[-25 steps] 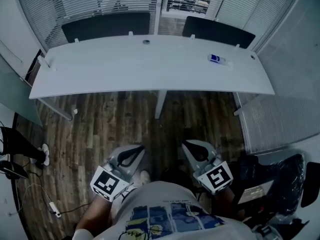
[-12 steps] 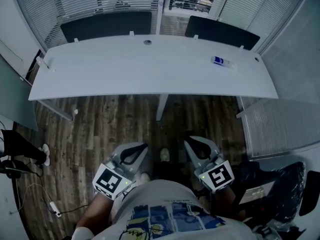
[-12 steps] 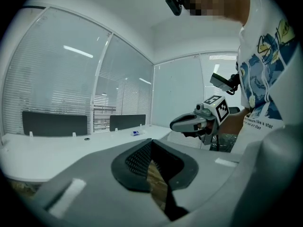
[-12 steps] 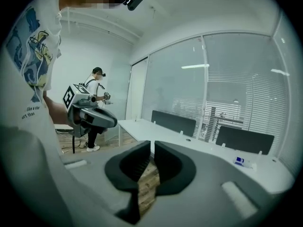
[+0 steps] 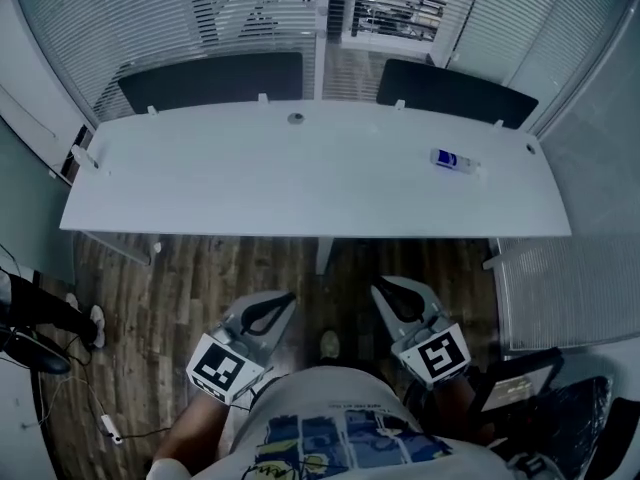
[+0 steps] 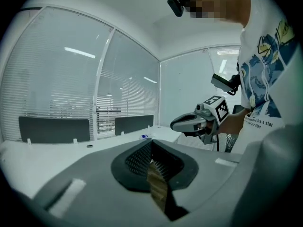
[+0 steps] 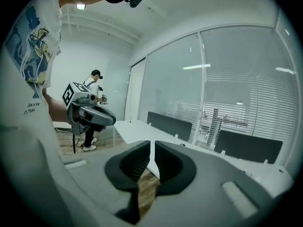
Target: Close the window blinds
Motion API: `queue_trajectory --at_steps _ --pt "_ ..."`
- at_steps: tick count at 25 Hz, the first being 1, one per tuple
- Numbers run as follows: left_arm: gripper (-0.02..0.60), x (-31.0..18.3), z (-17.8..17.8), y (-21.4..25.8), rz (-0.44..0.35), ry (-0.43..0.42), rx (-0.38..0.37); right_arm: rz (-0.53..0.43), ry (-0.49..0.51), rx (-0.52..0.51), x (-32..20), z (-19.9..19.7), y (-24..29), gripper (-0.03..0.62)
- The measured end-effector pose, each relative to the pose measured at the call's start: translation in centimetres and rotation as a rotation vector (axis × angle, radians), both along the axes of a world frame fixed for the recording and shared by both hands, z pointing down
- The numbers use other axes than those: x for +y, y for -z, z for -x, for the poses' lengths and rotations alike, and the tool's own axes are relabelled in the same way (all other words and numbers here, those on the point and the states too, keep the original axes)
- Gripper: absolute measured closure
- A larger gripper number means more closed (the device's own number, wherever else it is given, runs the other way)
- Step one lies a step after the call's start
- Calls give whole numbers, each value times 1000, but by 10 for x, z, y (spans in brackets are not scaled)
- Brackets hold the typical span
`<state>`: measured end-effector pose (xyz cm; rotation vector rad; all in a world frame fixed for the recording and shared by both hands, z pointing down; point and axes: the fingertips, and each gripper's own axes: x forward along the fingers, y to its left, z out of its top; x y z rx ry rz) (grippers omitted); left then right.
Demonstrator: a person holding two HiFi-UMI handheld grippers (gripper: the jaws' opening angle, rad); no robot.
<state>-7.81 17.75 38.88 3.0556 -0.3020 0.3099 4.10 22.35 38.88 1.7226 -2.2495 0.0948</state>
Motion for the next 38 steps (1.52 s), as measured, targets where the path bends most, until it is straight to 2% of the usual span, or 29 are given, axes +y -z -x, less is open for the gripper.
queue_trajectory --at_steps 3,8,14,18,23,28,31,38 --pt "575 -12 -14 0 -29 7 17 3 15 7 -11 -14 -2 577" --pt "575 -46 -56 -1 -16 35 15 18 32 26 -48 -61 -15 577" --pt "575 -87 -61 1 9 43 6 35 18 22 -100 -80 -17 577" --pt "575 -123 -61 0 25 33 13 19 24 73 -143 -80 -10 577" --pt "575 -166 -57 5 6 5 32 26 9 85 -194 -81 -6 577" --pt "575 -198 -49 8 11 17 43 1 29 174 -246 -85 -5 577" --pt "575 -217 -43 4 23 47 46 21 28 238 -278 -97 -14 577" --pt "575 -245 -39 13 27 180 59 -10 92 496 -383 -154 -10 576"
